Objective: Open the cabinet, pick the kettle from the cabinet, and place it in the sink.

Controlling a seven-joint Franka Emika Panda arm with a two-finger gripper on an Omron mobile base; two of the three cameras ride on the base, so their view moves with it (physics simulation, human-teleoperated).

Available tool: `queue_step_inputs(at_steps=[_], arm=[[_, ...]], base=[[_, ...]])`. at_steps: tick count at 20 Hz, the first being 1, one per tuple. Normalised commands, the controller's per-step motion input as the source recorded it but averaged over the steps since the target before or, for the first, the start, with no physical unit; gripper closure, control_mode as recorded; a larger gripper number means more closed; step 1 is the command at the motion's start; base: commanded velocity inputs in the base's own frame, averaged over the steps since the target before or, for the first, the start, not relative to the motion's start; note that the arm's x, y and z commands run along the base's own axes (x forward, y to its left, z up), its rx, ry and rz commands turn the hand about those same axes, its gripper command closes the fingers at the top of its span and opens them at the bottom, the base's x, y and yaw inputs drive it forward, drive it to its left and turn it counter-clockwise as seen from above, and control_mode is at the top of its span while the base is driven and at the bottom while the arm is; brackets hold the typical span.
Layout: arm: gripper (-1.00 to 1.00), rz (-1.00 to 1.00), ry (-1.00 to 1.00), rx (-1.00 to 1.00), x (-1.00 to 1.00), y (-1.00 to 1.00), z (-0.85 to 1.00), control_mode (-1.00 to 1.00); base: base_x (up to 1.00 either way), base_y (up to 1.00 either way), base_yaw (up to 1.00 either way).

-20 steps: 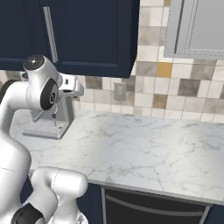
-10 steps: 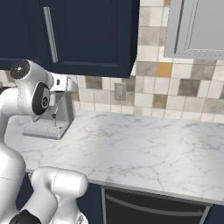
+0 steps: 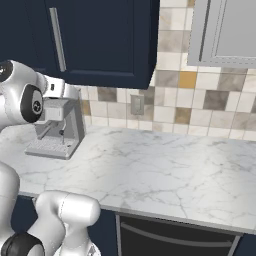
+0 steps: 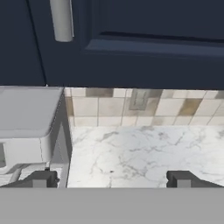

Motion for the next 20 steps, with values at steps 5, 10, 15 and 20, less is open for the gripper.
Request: queue_step_inputs(at_steps=[5,10,15,20], arm=[[-1.0,-0.01,0.0,0.0,0.02,0.17,0.26,-1.0],[-1.0,0.0,-0.01,0.0,0.01,0.11,0.26,-1.0],[-1.0,0.0,-0.06,0.0,0.02,0.05,0.25,-1.0],[-1.0,0.0,-0.06,0.0,0.07,0.05,0.24,-1.0]], base=[[0.0,0.0,0.0],[0.0,0.0,0.0],[0.0,0.0,0.0],[0.0,0.0,0.0]])
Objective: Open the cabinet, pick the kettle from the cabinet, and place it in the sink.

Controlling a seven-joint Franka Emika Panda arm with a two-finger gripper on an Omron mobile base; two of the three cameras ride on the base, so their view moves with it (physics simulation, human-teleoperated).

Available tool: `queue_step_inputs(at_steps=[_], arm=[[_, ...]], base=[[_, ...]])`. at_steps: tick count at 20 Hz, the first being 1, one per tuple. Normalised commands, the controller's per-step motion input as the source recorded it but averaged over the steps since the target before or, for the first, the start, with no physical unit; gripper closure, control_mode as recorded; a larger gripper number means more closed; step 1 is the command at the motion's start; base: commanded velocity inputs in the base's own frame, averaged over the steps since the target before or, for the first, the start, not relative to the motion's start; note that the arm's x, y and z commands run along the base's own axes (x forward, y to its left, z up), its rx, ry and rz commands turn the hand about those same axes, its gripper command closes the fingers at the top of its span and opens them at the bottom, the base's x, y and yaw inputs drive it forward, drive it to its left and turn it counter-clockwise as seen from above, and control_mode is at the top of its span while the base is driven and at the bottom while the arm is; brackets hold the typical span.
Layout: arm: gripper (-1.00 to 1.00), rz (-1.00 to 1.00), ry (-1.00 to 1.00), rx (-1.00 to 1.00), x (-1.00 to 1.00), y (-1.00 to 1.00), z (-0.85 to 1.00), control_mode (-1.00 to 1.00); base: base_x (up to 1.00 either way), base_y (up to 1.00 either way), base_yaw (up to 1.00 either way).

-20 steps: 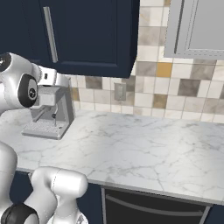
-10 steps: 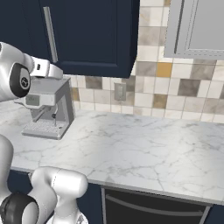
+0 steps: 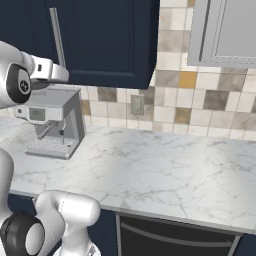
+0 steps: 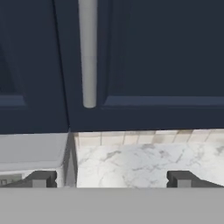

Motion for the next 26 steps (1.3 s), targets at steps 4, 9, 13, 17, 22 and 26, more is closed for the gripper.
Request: queue_step_inputs(at_steps=[4,9,13,17,22,26], arm=[[-1.0,0.0,0.0,0.0,0.06,0.06,0.25,-1.0],[-1.0,0.0,0.01,0.03,0.14,0.06,0.24,-1.0],[-1.0,0.0,0.01,0.02,0.21,0.03,0.21,-1.0],[-1.0,0.0,0.04,0.05,0.24,0.0,0.18,-1.0],[-1.0,0.0,0.07,0.04,0.31,0.0,0.13,-1.0],[-1.0,0.0,0.11,0.03,0.36,0.0,0.11,-1.0]], base=[[0.0,0.0,0.0],[0.0,0.0,0.0],[0.0,0.0,0.0],[0.0,0.0,0.0],[0.0,0.0,0.0],[0.0,0.0,0.0]])
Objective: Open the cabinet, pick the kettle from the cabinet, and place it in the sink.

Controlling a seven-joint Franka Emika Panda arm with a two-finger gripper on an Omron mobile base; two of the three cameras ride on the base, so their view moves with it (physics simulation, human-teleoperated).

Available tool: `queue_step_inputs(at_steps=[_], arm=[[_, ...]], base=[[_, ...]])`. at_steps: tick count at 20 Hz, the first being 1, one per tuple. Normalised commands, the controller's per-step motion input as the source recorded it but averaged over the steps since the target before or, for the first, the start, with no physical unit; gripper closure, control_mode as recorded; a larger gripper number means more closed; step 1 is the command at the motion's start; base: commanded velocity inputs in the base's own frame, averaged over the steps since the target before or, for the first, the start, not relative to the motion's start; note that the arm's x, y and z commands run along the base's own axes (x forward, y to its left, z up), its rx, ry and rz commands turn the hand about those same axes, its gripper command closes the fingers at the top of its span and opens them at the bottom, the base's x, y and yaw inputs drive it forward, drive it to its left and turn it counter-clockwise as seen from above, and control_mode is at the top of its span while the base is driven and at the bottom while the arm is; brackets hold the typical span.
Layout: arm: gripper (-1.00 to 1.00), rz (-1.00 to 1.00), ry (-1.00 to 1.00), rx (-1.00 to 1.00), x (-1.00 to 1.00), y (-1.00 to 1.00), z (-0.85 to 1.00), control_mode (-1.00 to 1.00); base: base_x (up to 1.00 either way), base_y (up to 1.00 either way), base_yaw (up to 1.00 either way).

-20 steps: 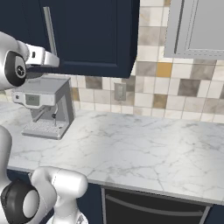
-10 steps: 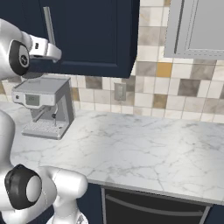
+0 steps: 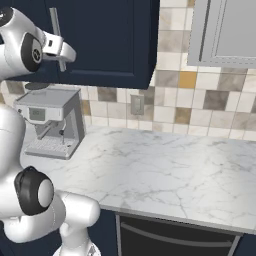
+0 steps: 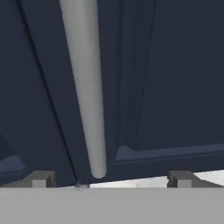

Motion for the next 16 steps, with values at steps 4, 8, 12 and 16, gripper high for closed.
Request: queue_step_inputs(at_steps=[4,8,12,16], arm=[[-1.0,0.0,0.05,0.05,0.39,0.01,0.05,-1.0],[-1.0,0.0,0.01,0.03,0.4,0.05,0.01,-1.0],[-1.0,0.0,0.0,0.01,0.35,0.14,0.0,-1.0],[-1.0,0.0,-0.01,0.0,0.25,0.15,-0.02,-1.0]], base=[[0.0,0.0,0.0],[0.0,0.0,0.0],[0.0,0.0,0.0],[0.0,0.0,0.0]])
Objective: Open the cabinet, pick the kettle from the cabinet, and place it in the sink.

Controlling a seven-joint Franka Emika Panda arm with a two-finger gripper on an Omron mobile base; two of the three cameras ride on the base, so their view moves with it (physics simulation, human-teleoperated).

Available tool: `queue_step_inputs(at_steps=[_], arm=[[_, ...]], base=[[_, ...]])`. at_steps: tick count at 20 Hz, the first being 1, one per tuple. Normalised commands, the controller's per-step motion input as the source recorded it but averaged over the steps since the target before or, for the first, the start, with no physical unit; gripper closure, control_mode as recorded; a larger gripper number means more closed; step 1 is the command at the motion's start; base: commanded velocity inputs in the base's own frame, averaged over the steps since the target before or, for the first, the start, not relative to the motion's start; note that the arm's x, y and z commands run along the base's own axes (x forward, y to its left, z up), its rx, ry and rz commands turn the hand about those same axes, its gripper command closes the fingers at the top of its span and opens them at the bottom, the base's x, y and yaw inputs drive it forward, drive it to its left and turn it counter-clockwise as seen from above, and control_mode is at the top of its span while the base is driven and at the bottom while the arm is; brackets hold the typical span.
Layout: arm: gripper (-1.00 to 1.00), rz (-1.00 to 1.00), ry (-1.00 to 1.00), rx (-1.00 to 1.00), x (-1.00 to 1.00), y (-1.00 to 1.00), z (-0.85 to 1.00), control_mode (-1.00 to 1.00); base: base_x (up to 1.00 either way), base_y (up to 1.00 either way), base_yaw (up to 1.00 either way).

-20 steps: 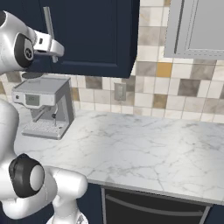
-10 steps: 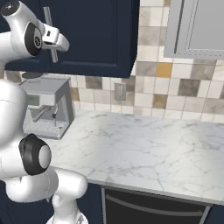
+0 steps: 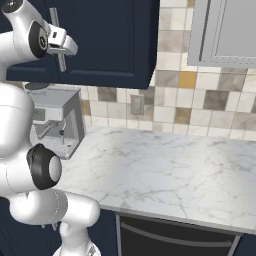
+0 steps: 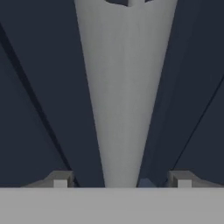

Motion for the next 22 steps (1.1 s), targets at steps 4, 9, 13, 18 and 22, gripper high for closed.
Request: queue_step_inputs(at_steps=[4,9,13,18,22], arm=[[-1.0,0.0,0.0,0.0,0.25,0.02,0.0,-1.0],[1.0,0.0,-0.05,0.02,0.13,0.0,-0.08,-1.0],[1.0,0.0,-0.13,0.04,0.0,0.0,-0.13,-1.0],[1.0,0.0,-0.04,0.08,0.0,0.0,-0.08,-1.0],[1.0,0.0,0.0,0.13,0.0,0.0,-0.02,-1.0]], base=[[0.0,0.0,0.0],[0.0,0.0,0.0],[0.0,0.0,0.0],[0.0,0.0,0.0],[0.0,0.0,0.0]])
